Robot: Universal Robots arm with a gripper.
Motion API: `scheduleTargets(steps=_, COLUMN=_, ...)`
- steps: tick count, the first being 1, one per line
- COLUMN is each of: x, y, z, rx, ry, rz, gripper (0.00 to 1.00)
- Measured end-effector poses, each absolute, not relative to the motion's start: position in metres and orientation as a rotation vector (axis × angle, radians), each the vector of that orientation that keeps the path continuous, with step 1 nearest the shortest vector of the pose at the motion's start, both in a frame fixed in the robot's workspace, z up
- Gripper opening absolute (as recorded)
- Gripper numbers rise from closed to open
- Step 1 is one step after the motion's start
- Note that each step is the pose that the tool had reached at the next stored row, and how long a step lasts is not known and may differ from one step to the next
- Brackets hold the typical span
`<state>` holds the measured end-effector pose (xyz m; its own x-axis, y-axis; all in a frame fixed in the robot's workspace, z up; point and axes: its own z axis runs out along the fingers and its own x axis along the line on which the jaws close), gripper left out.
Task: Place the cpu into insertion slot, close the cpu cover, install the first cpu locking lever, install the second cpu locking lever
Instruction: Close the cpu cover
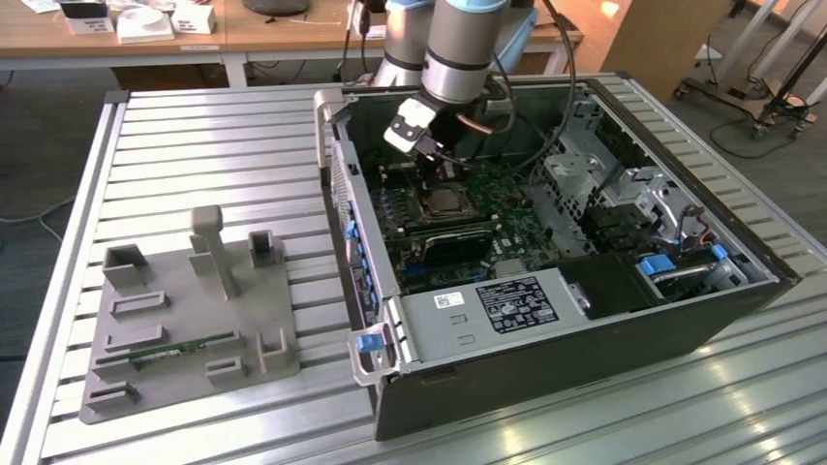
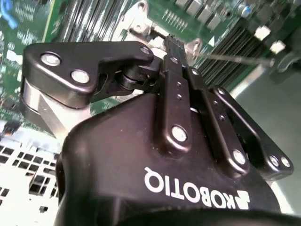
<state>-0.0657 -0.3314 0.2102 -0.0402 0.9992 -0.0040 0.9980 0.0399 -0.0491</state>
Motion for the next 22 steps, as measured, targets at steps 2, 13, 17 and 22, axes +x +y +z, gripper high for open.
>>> scheduleTargets(steps=2, x=-0.0671, y=-0.3314, z=0.2065, rx=-2.153, ry=-2.244, rz=0.059, gripper=0.1)
scheduleTargets(steps=13, x=-0.0674, y=-0.3309, z=0.2046, rx=-2.148, ry=-2.244, rz=0.052, gripper=0.1)
scheduleTargets(steps=17, x=-0.0674, y=-0.3309, z=0.2009, rx=-2.144, ry=-2.24, rz=0.043, gripper=0.1)
scheduleTargets(steps=22, x=-0.0673, y=-0.3307, z=0.2044, rx=-2.141, ry=-2.241, rz=0.043, gripper=0.1)
